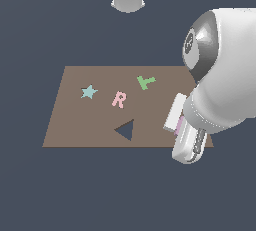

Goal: Insert a designated object into the corresponding slot on a board.

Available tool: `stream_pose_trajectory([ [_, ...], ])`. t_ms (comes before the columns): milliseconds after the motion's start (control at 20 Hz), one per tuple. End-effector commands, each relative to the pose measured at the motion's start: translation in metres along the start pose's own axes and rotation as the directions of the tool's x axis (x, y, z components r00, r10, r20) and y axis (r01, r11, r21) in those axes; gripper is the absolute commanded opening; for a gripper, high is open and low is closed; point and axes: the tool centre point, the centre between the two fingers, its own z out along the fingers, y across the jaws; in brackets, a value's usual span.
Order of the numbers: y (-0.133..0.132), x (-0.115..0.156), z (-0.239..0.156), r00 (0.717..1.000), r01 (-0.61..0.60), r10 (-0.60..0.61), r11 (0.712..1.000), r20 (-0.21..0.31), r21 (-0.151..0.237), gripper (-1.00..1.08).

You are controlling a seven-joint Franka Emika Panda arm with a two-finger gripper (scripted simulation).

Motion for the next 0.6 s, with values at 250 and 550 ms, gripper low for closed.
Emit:
stream_pose_trajectory([
  [250,0.0053,-0.0074,-0.0003,0.999,-0.053,0.053,0.999,0.001,-0.001,-1.0],
  [550,0.0057,-0.0077,0.0049,0.999,-0.053,0.053,0.999,0.001,-0.001,-1.0],
])
